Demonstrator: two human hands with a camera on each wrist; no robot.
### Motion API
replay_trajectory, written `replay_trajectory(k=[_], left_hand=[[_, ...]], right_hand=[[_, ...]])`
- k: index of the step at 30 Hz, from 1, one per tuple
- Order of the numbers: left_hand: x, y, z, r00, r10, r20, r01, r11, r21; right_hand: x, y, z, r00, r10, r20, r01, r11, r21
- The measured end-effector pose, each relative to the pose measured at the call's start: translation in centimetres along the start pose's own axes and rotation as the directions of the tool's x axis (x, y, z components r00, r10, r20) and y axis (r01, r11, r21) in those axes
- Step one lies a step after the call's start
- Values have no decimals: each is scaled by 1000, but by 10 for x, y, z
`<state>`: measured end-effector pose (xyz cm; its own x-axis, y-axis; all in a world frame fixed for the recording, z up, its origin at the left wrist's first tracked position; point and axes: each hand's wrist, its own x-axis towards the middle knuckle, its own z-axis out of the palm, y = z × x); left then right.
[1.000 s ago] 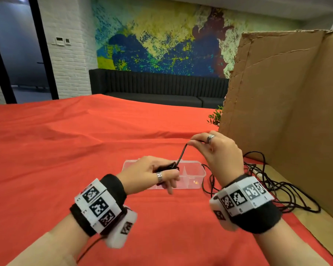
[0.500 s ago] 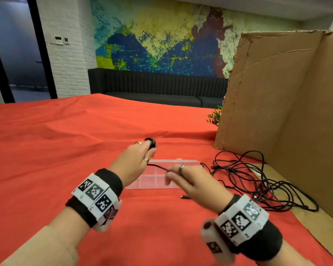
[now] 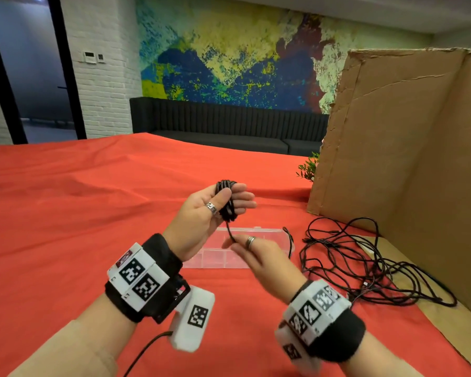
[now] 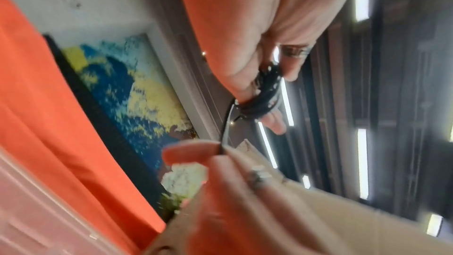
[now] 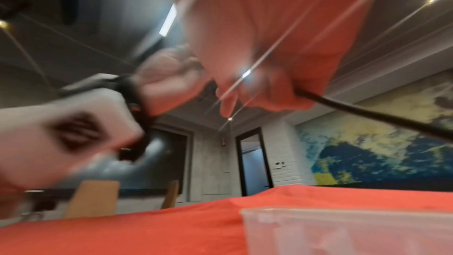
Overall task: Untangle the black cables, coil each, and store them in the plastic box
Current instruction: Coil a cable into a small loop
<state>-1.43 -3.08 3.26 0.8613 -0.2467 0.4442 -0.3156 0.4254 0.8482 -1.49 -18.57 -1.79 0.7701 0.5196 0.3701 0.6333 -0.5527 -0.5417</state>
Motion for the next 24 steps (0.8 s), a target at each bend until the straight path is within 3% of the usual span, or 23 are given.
replay_trajectory(k=[2,4,7,8,9,11,13,16,19,21,24], left_hand=[[3,-10,-13,993,73,-88,-49,968,245],[1,-17,-27,987,124,-99,-48,829,557],[-9,-27,-36,1000,8,29,-29,523,852],[-12,-31,-34,996,-54,74,-38,489,871],[-16,-32,-29,987,-131,92,-7,539,842],[-23,-31,-17,948,-300,108,161,744,649],[-27,-27,-12,906,-390,165,287,852,438],[-29,-22,-12,929,-306,207,280,949,145],[-19,-17,-11,989,-133,61,142,975,-172],[-9,-17,-13,992,-52,-111,33,984,-173],[-3,-26,-19,987,23,-158,11,977,214]], right_hand=[[-10,-7,12,999,-12,32,13,999,-45],[-19,-12,12,999,-32,-7,30,988,-150],[-19,-11,-7,971,-47,-233,-14,968,-252],[-16,-9,-14,946,-76,-315,-18,958,-285],[-13,-5,-20,918,-96,-384,-39,944,-328],[-8,2,-30,883,-70,-463,-117,924,-363],[-4,10,-33,896,-16,-444,-120,953,-277],[-1,17,-29,964,58,-261,-71,997,-40],[-12,18,-10,986,164,21,-165,985,41],[-21,17,7,974,184,132,-178,982,-58],[-29,7,15,968,193,159,-170,974,-149]])
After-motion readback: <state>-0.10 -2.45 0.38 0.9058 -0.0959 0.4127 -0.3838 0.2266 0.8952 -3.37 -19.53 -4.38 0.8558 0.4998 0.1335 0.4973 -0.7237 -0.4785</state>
